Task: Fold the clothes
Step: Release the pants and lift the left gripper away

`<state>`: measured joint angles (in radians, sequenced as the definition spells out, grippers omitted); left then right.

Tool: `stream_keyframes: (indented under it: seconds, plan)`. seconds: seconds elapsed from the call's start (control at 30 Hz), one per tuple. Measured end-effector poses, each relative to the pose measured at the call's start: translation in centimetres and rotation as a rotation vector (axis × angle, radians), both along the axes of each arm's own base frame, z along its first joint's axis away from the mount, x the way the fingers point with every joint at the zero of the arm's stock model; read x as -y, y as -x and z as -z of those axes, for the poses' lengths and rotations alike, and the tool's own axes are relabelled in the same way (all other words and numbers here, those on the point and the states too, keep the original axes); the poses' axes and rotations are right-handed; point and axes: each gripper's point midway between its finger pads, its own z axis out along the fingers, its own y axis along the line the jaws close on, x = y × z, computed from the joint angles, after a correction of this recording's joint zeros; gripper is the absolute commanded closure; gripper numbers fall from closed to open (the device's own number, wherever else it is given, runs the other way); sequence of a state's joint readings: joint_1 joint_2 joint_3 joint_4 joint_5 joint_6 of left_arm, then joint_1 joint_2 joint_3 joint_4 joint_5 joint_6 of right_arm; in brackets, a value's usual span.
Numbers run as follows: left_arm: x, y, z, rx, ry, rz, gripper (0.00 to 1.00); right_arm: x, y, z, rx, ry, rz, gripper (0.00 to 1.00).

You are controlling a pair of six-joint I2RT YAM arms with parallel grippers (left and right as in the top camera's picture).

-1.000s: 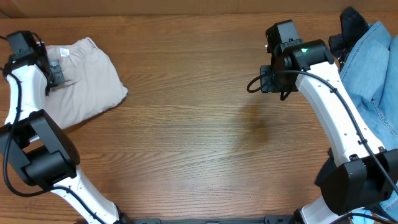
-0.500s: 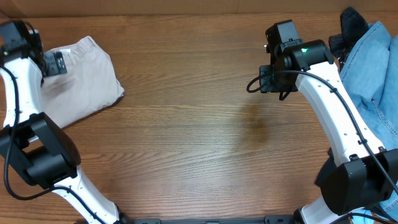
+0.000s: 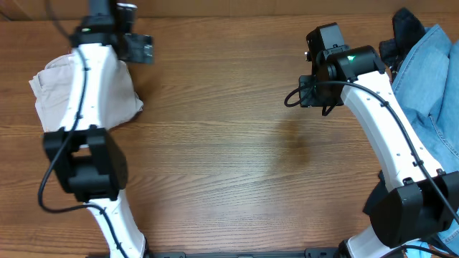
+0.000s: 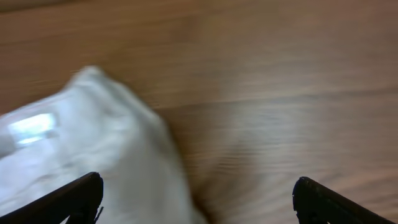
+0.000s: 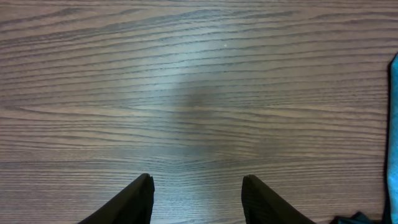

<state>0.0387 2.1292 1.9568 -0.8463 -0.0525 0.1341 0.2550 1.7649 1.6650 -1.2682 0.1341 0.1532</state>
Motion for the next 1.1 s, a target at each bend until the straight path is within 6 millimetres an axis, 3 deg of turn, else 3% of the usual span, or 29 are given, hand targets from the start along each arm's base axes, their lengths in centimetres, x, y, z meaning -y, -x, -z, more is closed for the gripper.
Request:
stream_keyframes:
  seconds: [0.1, 0.23, 0.37, 0.7, 0.93, 1.1]
  plan:
    - [1.1, 0.5, 3.7, -0.093, 0.004, 0.020, 0.00, 0.0, 0.1, 0.0, -0.002, 0.000, 0.000, 0.50]
    - [0.4, 2.2, 8.7, -0.240, 0.012, -0.002, 0.00, 0.0, 0.2, 0.0, -0.007, 0.001, 0.000, 0.50]
    - [-1.0, 5.1, 11.3, -0.387, 0.028, -0.046, 0.03, 0.0, 0.2, 0.1, -0.007, 0.001, 0.000, 0.50]
    - [-5.4, 11.9, 11.6, -0.627, 0.102, -0.276, 0.05, 0.0, 0.1, 0.1, -0.005, 0.001, 0.000, 0.50]
    - [-9.4, 13.1, 11.6, -0.627, 0.139, -0.403, 0.01, 0.0, 0.1, 0.1, -0.003, 0.001, 0.000, 0.50]
    - [-9.5, 13.2, 11.6, -0.630, 0.137, -0.406, 0.00, 0.0, 0.0, 0.0, 0.001, -0.001, 0.000, 0.50]
